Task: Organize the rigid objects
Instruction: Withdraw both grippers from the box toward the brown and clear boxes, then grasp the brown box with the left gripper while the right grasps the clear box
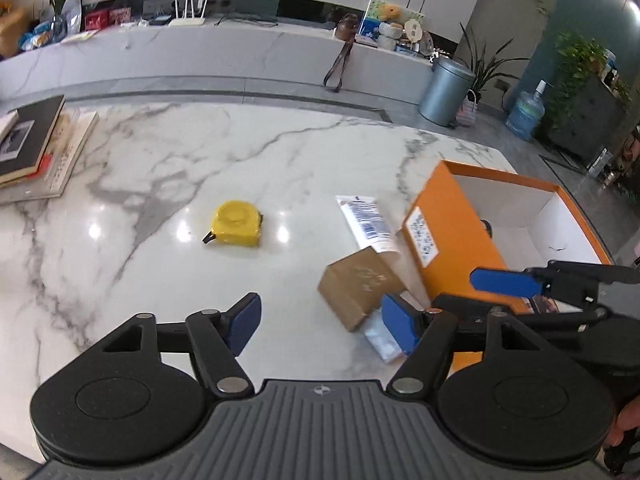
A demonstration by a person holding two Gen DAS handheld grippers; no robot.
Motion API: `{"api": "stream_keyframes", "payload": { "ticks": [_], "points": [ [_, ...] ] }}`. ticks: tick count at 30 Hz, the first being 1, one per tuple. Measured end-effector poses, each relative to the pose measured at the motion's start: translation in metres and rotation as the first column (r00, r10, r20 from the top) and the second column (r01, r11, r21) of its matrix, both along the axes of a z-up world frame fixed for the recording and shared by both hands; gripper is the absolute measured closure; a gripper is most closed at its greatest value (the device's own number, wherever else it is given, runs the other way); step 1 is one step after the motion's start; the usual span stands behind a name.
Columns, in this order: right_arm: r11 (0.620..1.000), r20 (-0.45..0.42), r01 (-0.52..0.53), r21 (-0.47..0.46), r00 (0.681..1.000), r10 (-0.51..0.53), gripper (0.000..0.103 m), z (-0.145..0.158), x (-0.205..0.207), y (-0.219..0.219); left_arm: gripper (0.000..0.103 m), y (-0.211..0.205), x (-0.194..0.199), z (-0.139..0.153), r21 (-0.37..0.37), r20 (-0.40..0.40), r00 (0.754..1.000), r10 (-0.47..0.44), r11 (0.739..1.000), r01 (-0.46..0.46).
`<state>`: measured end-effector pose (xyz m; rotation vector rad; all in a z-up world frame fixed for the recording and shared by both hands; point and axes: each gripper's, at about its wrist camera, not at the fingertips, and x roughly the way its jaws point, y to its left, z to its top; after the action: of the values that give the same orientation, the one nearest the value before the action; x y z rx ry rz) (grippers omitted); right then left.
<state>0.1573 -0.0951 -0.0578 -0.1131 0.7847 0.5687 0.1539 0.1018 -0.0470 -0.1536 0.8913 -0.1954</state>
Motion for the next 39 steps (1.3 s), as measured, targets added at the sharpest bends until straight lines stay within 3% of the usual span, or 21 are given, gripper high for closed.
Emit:
{"api": "stream_keyframes", "payload": {
  "ticks": [7, 12, 17, 24, 32, 35, 39],
  "points": [
    [0.984, -0.074, -0.052, -0.172, 0.996, 0.039, 0.053, -0.026, 0.014, 0.037, 0.029, 0.002, 0.018, -0.017, 0.000, -0.038, 0.995, -0.096, 0.995, 0.096],
    [0.951, -0.124, -0.102, -0.293, 0.990, 0.068, 0.053, -0.041, 0.029, 0.056, 0.030, 0.008, 0.030, -0.029, -0.002, -0.065, 0.991, -0.121, 0.993, 0.121],
    [0.904, -0.164, -0.144, -0.402, 0.983, 0.083, 0.051, -0.053, 0.043, 0.072, 0.030, 0.010, 0.038, -0.032, 0.008, -0.071, 0.977, -0.203, 0.979, 0.204],
    [0.897, -0.251, -0.187, -0.400, 0.964, 0.089, 0.054, -0.062, 0.061, 0.068, 0.030, 0.007, 0.051, -0.033, 0.057, -0.066, 0.934, -0.350, 0.934, 0.354],
    [0.864, -0.220, -0.315, -0.392, 0.944, 0.244, 0.055, -0.063, 0.073, 0.087, 0.024, 0.009, 0.062, -0.036, 0.148, -0.055, 0.883, -0.465, 0.871, 0.468],
    [0.863, -0.224, -0.326, -0.386, 0.941, 0.255, 0.055, -0.062, 0.080, 0.093, 0.020, 0.009, 0.068, -0.035, 0.152, -0.042, 0.866, -0.498, 0.854, 0.498],
    [0.834, -0.254, -0.355, -0.421, 0.929, 0.268, 0.055, -0.057, 0.086, 0.089, 0.016, -0.001, 0.079, -0.034, 0.166, -0.029, 0.831, -0.556, 0.817, 0.552]
  ]
}}
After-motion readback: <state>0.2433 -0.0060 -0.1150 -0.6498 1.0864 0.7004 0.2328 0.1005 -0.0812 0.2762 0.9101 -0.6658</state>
